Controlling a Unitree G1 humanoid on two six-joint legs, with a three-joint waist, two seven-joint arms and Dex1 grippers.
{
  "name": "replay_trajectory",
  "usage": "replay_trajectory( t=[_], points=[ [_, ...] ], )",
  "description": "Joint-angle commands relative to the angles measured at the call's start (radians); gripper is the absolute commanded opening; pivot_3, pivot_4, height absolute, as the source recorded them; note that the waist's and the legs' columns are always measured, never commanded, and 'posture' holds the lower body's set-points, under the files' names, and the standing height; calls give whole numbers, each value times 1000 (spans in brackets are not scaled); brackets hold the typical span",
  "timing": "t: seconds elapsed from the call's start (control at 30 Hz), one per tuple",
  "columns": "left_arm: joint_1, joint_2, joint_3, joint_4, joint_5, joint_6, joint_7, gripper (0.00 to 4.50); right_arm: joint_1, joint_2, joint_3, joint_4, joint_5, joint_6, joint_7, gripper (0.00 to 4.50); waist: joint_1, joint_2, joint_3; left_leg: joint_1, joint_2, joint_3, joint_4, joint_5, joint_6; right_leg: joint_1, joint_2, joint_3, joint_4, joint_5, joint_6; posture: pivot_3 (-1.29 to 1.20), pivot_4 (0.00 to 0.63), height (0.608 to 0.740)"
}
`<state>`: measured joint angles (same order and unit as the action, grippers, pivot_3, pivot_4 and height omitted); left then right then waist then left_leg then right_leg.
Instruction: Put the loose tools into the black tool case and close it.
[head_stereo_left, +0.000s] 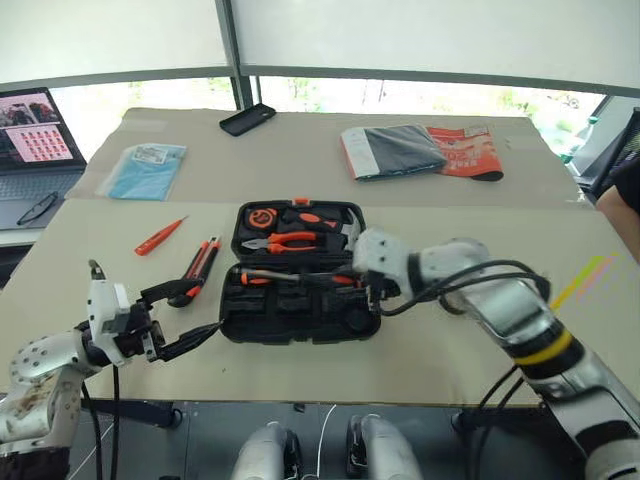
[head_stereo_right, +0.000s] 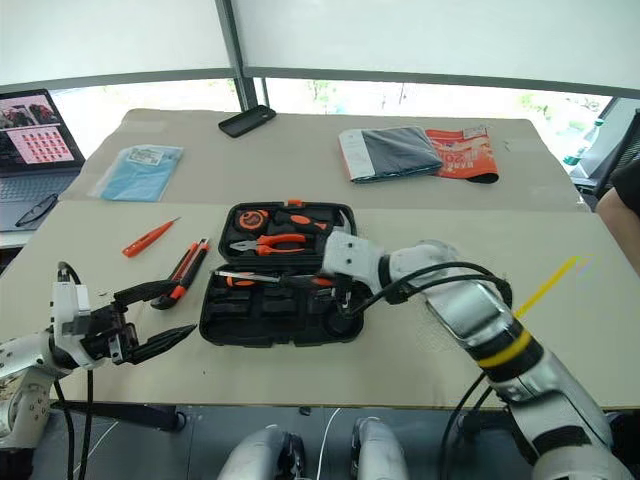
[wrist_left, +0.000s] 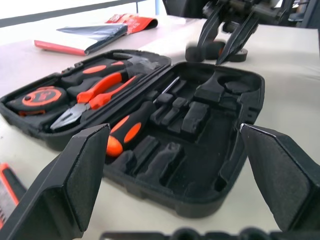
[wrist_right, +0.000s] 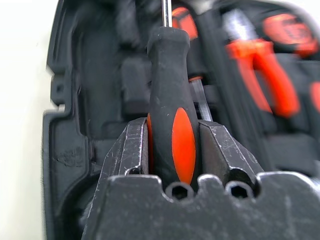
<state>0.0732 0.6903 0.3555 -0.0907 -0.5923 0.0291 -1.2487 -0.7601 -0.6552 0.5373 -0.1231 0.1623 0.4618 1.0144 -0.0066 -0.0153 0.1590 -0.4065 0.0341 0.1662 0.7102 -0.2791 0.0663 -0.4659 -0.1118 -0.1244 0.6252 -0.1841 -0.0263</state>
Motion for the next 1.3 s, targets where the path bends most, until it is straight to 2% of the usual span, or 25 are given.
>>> replay_trajectory(
  t=[0.03, 0.13, 0.3, 0.43, 0.5, 0.77, 0.83, 0.97, 1.17, 1.3],
  points=[
    [19, 5, 19, -83, -17, 8, 32, 4500, -53, 0, -4, 96, -79, -92, 51, 1099, 2, 0, 0, -1, -1, 0, 0, 0, 0, 0, -1, 0, 0, 1, -1, 0, 150, 740],
    [30, -5, 20, -119, -13, 11, 69, 4500, -68, -5, -2, 159, -120, -162, 94, 1099, 2, 0, 0, -1, -1, 1, 0, -1, 1, 0, -1, -1, -1, 3, -4, 0, 150, 740],
    [43, -1, 9, -156, -10, 25, 94, 4500, -96, 39, -2, 248, -167, -216, 125, 1099, -10, 0, 0, 0, 0, 2, 0, 0, 0, 0, 1, -1, 0, -1, 2, 0, 150, 740],
    [45, 1, 11, -168, -7, 28, 114, 4500, -95, 71, -10, 278, -185, -199, 138, 1099, -11, 0, 0, 2, 1, 2, 0, 1, -3, 0, 1, -1, 2, -1, 2, 0, 150, 740],
    [46, 2, 12, -174, -8, 32, 120, 4500, -101, 80, -16, 301, -198, -207, 140, 1099, -9, 0, 0, 3, 1, 2, 0, -3, -11, 0, 1, 0, 4, -1, 2, 0, 150, 740],
    [34, 4, 3, -177, -1, 36, 138, 4500, -117, 125, -34, 358, -228, -244, 135, 1099, -8, 0, 0, 3, 0, 2, 0, -2, -12, 0, 1, -1, 4, -1, 1, 0, 150, 740],
    [31, 4, 1, -176, 1, 35, 141, 4500, -122, 138, -52, 369, -219, -287, 136, 2099, -8, 0, 0, 2, 0, 2, 0, -2, -12, 0, 2, -1, 4, 0, 1, 0, 150, 740],
    [24, 6, 9, -167, 8, 27, 153, 4500, -147, 157, -134, 392, -137, -397, 177, 3329, -10, 0, 0, 3, 0, 2, 0, -2, -12, 0, 4, -1, 4, 0, 1, 0, 150, 740],
    [32, 3, 21, -162, 18, 16, 165, 4500, -163, 163, -228, 425, 3, -380, 310, 3329, -8, 0, 0, 4, 0, 2, 0, -2, -12, 2, 4, -1, 4, 0, 1, 0, 150, 740],
    [43, -4, 18, -165, 24, 14, 175, 4500, -120, 252, -250, 466, 10, -391, 236, 2287, -11, 0, 0, 7, 1, 1, 0, -3, -11, 5, 2, -1, 3, 0, 1, 0, 150, 740]
  ],
)
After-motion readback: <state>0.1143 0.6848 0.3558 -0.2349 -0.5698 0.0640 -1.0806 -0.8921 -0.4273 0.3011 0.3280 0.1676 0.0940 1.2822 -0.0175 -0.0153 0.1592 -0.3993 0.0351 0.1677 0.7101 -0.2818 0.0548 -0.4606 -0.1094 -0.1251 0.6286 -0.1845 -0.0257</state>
